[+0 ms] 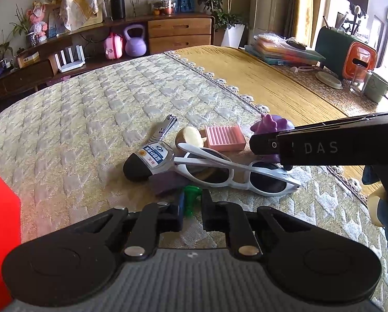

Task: Organize rigid objects
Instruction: 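Grasp the purple plush toy with the right gripper while the left grasps the green pushpin, then carry the purple toy over the red box with the right gripper while the left carries the pushpin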

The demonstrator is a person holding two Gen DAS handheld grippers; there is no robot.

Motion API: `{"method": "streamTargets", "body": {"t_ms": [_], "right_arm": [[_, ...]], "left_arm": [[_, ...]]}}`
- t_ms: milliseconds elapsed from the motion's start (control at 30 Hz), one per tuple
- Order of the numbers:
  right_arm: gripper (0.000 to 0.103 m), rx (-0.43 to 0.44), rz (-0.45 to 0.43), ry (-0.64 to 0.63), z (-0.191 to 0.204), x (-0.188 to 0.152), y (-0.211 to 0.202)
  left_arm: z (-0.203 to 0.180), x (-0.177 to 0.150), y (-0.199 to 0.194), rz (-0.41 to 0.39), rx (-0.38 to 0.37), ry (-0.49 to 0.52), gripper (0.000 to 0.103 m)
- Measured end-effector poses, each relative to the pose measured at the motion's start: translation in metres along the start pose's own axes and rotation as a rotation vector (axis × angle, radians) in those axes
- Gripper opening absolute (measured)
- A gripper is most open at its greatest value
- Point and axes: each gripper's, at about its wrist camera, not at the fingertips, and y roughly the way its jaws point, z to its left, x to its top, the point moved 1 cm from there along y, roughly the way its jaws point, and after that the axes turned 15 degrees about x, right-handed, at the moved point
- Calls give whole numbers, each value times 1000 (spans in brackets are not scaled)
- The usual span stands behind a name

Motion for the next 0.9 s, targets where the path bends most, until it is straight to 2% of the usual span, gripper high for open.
{"method": "streamTargets", "body": {"t_ms": [367, 900], "right_arm": [[49, 4, -22, -23, 16, -6, -26], [49, 59, -57, -64, 64, -13, -80]], "left_arm": [[13, 1, -14, 19, -1, -37, 13], [40, -1, -71, 23, -16, -96, 13]]}}
